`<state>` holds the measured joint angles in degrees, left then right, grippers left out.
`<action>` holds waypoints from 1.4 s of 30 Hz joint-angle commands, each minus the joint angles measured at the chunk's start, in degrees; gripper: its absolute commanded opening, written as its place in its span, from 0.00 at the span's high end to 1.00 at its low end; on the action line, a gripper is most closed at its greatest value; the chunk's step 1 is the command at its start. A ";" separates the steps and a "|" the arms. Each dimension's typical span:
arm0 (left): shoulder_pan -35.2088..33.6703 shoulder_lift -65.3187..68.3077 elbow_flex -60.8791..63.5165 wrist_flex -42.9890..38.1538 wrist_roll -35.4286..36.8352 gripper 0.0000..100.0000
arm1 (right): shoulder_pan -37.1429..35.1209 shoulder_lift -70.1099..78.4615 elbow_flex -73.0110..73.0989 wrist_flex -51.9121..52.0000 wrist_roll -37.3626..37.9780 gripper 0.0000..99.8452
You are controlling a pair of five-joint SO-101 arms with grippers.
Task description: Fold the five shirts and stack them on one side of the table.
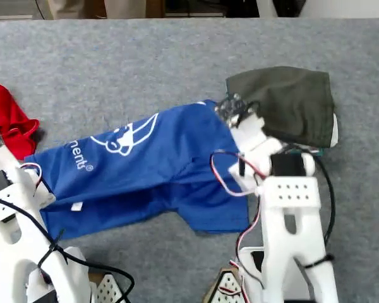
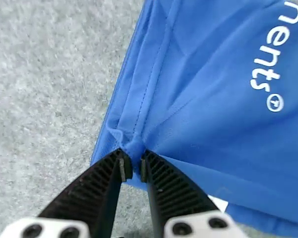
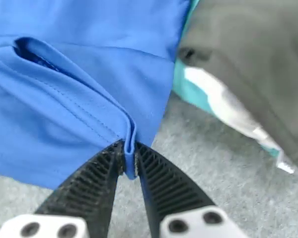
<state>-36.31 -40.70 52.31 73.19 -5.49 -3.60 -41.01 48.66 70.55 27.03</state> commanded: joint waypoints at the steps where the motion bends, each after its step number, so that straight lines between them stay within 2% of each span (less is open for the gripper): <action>1: 0.35 -1.10 0.79 -0.53 -1.85 0.98 | 1.71 -5.41 4.97 -2.55 2.02 1.00; 10: -0.79 -1.10 1.14 1.32 -2.37 0.98 | 1.71 -13.32 14.90 -4.57 4.40 1.00; 14: -1.32 -1.19 1.49 1.85 -8.53 0.98 | 2.15 -16.22 17.54 -4.66 5.45 1.00; 23: -1.14 -0.57 1.67 1.85 -8.97 0.98 | 10.15 -19.30 22.73 -5.89 11.16 1.00; 28: -1.14 -1.01 3.25 1.58 -8.97 0.98 | 8.57 -21.05 23.52 -5.54 11.25 1.00; 32: -1.41 -0.66 2.64 2.02 -8.97 0.98 | 4.62 -22.90 23.52 -3.16 15.21 0.99; 35: -1.14 -0.57 1.23 4.84 -8.97 0.94 | 4.18 -25.45 21.67 -0.97 16.09 0.93; 37: -1.23 -1.10 -1.32 7.56 -8.97 0.86 | 4.00 -27.56 18.95 1.67 17.32 0.84; 39: -1.32 -1.10 -4.75 10.11 -8.53 0.79 | 4.00 -29.67 16.22 4.31 21.71 0.76; 42: -1.32 -1.10 -11.34 15.12 -9.05 0.78 | 4.00 -31.60 12.44 6.07 22.77 0.74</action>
<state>-36.92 -40.70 48.35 84.26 -13.93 1.58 -70.81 66.24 75.21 48.22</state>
